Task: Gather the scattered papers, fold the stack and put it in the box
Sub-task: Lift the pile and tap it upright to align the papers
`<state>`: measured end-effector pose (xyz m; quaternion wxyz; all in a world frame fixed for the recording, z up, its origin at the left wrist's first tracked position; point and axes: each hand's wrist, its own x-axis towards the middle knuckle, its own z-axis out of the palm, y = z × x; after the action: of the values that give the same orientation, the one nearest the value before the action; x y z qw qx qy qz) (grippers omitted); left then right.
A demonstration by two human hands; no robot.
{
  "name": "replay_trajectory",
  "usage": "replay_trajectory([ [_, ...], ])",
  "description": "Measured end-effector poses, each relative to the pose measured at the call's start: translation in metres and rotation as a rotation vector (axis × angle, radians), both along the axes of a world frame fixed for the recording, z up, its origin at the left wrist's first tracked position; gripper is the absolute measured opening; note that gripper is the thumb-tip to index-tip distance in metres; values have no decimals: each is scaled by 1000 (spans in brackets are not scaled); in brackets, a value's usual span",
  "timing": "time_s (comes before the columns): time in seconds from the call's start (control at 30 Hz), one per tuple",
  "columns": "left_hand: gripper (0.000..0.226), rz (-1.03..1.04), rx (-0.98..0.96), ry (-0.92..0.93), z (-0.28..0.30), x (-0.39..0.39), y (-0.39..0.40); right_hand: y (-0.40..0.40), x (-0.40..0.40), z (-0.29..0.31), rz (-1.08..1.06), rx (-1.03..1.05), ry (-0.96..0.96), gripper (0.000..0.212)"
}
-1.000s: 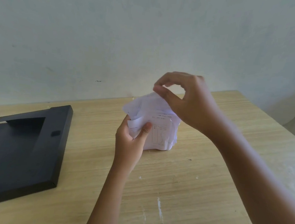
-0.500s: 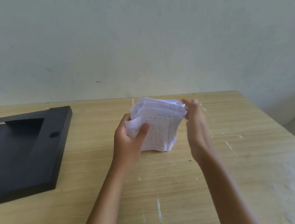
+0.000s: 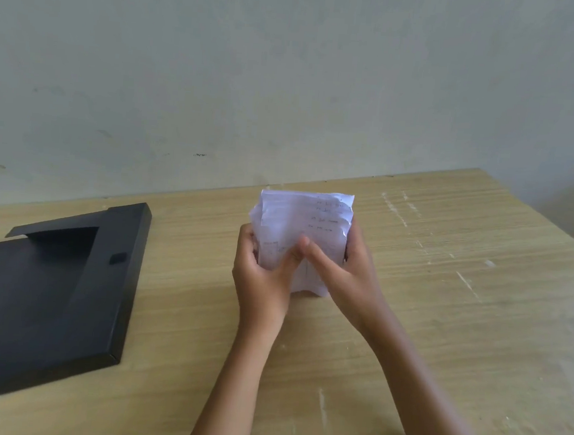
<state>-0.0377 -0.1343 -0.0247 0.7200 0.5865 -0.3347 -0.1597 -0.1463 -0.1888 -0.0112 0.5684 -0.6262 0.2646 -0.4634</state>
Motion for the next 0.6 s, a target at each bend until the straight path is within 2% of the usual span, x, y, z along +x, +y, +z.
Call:
replay_trajectory([
  [0.17, 38, -79, 22, -15, -4, 5, 0, -6, -3, -20, -62, -32, 103, 7],
  [0.3, 46, -220, 72, -153, -7, 11, 6, -10, -2, -24, -99, -90, 96, 15],
  [0.43, 56, -241, 193, -164, -12, 11, 7, -10, 0, -32, -132, -115, 174, 35],
  [0.53, 41, -101, 154, -160, -17, 14, 6, -11, 3, -33, -197, -120, 152, 24],
  [0.6, 35, -85, 205, -136, -18, 15, 8, -13, 3, -37, -179, -96, 173, 19],
])
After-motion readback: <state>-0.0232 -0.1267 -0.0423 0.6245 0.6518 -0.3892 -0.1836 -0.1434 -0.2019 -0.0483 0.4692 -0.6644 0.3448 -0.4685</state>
